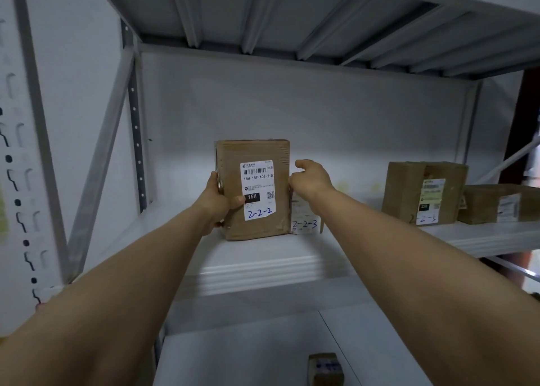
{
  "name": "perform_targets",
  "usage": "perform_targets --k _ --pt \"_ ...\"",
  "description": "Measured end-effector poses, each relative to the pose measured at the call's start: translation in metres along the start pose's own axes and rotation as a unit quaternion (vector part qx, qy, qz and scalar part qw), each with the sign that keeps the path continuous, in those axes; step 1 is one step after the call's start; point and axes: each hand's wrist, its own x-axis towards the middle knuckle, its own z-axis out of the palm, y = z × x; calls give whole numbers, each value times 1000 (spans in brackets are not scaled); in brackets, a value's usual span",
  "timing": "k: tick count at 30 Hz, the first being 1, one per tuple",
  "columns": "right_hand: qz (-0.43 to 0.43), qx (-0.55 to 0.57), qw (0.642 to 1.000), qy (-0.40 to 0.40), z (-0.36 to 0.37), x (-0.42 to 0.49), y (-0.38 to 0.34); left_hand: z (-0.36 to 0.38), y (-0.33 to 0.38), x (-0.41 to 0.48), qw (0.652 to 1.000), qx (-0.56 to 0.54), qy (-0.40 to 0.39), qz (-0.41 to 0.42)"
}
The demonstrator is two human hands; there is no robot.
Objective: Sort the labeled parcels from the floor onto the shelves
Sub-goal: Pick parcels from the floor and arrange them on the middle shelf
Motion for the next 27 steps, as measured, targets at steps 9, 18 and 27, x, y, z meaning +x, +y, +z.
perform_targets --k 9,18,27 --pt "13 69 997 32 -13 -53 37 23 -3 -37 947 48 307 81" --pt "80 103 990 59 -58 -131 123 145 -36 -140 956 191 -28 223" --pt "231 72 970 23 -83 -216 273 242 -181 -204 938 273 -211 9"
